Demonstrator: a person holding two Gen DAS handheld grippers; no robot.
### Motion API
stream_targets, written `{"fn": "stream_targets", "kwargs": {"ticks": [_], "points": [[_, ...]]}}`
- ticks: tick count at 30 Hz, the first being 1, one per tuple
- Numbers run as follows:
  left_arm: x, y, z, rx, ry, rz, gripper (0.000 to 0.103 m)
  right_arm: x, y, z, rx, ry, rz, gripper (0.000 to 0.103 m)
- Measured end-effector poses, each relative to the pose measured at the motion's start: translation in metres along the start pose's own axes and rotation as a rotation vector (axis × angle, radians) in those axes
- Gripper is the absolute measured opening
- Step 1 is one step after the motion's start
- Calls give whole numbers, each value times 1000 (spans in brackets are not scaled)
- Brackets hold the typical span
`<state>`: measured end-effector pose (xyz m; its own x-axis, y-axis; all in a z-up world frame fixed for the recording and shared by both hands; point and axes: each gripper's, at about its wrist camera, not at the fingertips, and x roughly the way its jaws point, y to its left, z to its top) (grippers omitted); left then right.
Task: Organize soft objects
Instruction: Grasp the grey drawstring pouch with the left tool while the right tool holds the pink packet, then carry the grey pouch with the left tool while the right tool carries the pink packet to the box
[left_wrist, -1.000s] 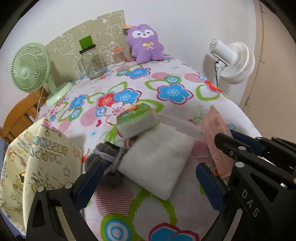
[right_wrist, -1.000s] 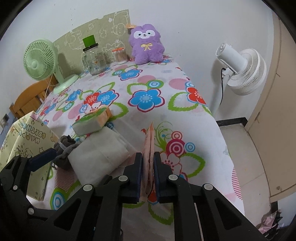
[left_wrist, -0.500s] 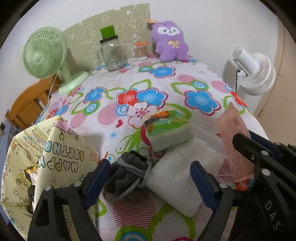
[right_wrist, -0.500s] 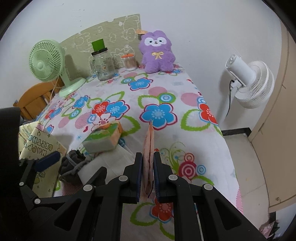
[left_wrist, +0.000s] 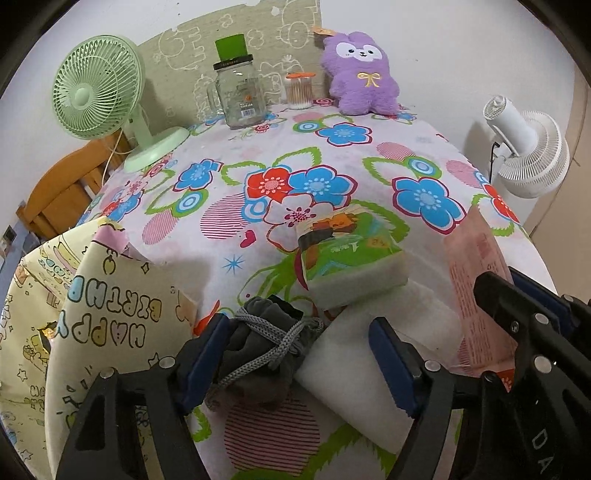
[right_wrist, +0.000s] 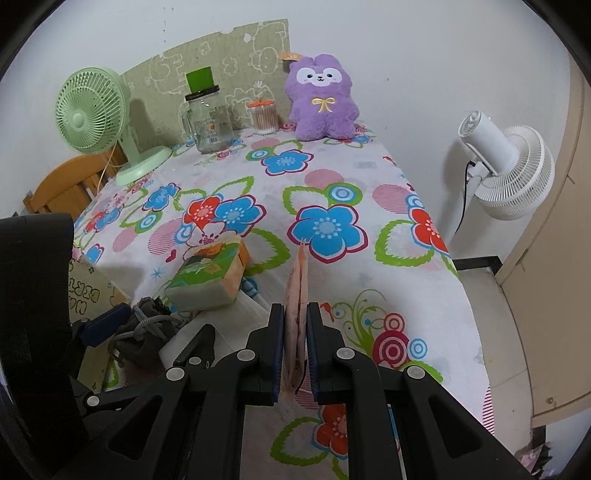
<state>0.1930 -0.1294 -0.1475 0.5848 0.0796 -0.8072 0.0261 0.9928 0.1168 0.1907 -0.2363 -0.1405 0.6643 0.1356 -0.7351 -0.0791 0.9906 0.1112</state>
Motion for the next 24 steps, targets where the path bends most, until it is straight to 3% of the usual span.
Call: {"fn": "stream_targets", "kwargs": {"ticks": [2,4,5,13,24], "points": [[0,1,0,-3,-2,2,69,1,0,0,5,3,0,14],[-2,2,0,-6,-5,23,48,0,-1,0,9,3,-3,14],[-2,2,0,-8,-4,33,43,0,-1,0,9,3,-5,14],[-5,2,-2,13,21,19,36,-5,-2,-3,13,-5,0,14],[-25,-3,-13,24,22,-31,34,-23,-2,-11,15,-24,1,14]]}}
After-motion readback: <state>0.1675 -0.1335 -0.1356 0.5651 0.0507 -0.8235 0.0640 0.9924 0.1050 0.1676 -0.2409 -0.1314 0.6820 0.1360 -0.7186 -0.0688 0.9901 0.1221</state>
